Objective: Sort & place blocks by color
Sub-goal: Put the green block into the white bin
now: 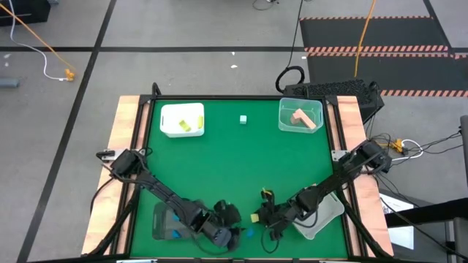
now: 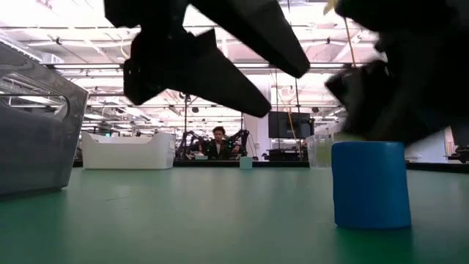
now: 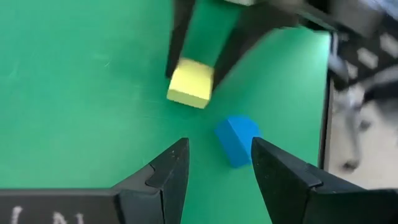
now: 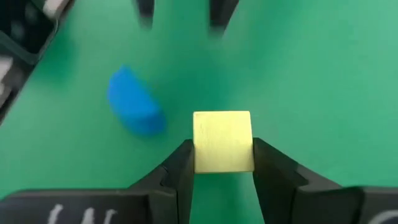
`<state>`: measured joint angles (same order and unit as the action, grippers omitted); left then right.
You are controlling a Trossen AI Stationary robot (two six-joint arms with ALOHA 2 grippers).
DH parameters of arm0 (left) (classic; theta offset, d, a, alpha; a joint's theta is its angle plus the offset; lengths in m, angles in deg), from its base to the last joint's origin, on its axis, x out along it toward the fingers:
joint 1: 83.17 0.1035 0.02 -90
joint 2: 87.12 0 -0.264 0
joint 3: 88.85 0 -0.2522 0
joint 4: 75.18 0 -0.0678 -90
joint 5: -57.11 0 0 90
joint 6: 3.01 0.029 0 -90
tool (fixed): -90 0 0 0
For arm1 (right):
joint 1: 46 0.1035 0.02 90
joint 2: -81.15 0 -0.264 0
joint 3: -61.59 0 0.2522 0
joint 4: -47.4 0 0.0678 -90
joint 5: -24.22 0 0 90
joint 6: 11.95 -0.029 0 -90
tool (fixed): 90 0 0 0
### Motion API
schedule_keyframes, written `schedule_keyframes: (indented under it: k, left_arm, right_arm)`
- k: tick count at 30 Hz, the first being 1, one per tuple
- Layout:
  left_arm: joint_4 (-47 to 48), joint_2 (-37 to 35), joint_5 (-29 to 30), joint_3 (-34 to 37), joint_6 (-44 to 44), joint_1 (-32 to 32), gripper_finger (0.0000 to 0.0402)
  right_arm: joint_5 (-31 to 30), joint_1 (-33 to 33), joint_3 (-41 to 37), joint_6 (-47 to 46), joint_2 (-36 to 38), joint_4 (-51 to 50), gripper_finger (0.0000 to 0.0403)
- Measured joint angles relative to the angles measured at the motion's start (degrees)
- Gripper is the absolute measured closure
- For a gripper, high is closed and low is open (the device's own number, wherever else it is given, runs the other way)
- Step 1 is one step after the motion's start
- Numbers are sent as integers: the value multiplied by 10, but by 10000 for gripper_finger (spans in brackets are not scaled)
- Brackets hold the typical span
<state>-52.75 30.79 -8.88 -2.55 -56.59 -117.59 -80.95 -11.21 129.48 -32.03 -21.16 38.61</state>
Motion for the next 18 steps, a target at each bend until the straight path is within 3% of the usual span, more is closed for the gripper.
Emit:
schedule_keyframes:
  k: [5, 9, 13, 18]
  left_arm:
    - [-6, -11, -51, 0, -158, 28, 227]
    - [-45, -34, -61, 1, -190, 46, 227]
    - [-74, -69, -40, 0, -181, 60, 227]
    - [-37, -111, 25, 0, -208, 72, 227]
  right_arm:
    - [-72, -7, 0, 35, 58, -13, 290]
    - [-96, -24, 0, 62, 97, -41, 290]
    - [-107, -36, 0, 89, 120, -80, 290]
    - [-136, -40, 0, 111, 144, -111, 290]
